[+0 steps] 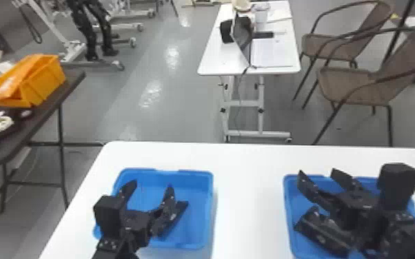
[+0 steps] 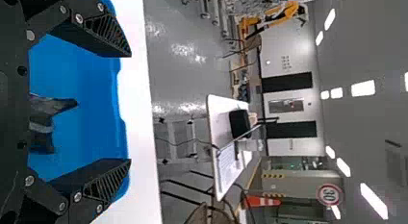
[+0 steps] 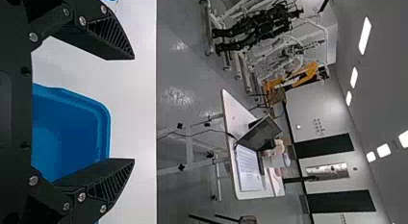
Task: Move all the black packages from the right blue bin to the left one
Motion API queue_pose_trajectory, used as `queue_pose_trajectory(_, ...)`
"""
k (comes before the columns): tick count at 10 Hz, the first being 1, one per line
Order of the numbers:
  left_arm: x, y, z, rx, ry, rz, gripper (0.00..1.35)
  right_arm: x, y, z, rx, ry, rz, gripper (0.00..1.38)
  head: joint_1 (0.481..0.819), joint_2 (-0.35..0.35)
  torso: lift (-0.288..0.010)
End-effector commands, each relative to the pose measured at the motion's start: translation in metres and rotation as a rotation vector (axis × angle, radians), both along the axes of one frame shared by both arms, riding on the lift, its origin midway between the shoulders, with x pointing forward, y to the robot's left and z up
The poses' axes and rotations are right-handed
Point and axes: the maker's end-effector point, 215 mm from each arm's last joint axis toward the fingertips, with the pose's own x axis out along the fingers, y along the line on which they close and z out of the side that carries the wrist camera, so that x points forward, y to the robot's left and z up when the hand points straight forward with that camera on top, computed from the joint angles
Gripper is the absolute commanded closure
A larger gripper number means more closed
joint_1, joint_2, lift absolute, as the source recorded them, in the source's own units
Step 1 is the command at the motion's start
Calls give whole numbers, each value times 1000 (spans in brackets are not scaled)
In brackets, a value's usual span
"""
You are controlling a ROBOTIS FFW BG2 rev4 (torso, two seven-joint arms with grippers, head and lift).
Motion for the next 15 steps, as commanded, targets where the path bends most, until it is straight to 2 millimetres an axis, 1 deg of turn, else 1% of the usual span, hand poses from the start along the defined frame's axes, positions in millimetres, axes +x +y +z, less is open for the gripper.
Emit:
queue_pose_trajectory(1, 10, -6, 40, -63, -126, -3, 223, -2, -3, 0, -14, -2, -9, 275, 695, 176, -42)
queue_pose_trajectory(2, 16, -14, 64, -76, -189, -15, 223, -5, -6, 1, -37, -2, -11, 275, 695, 170, -42)
queue_pose_trajectory(3, 17, -21, 80, -99, -242, -23, 223, -12, -11, -4, -61, 16, -10, 274, 695, 159, -42)
queue_pose_trajectory(4, 16, -24, 87, -115, -265, -24, 223, -24, -17, -12, -73, 48, -16, 272, 695, 145, -42)
queue_pose_trajectory(6, 13, -20, 80, -126, -247, -15, 223, -56, -42, -40, -88, 160, -76, 275, 695, 121, -42)
queue_pose_trajectory(7, 12, -20, 78, -126, -244, -15, 223, -68, -56, -48, -87, 210, -120, 275, 695, 114, -42)
queue_pose_trajectory(8, 12, -21, 78, -128, -241, -16, 223, -77, -75, -52, -94, 266, -178, 275, 695, 99, -42)
queue_pose_trajectory(9, 12, -21, 77, -128, -239, -16, 225, -83, -91, -62, -74, 313, -218, 277, 695, 76, -42)
queue_pose_trajectory(10, 12, -21, 76, -130, -235, -16, 223, -85, -97, -72, -15, 344, -246, 275, 695, 56, -42)
queue_pose_trajectory(11, 12, -22, 74, -131, -229, -17, 225, -85, -99, -81, 21, 368, -267, 277, 695, 48, -42)
queue_pose_trajectory(13, 11, -22, 72, -131, -226, -17, 225, -83, -98, -98, 99, 401, -287, 277, 695, 33, -42)
queue_pose_trajectory(14, 11, -22, 72, -131, -226, -17, 225, -81, -101, -104, 125, 411, -301, 277, 695, 35, -42)
queue_pose_trajectory(15, 11, -22, 72, -132, -224, -17, 225, -79, -104, -107, 134, 412, -309, 277, 695, 34, -42)
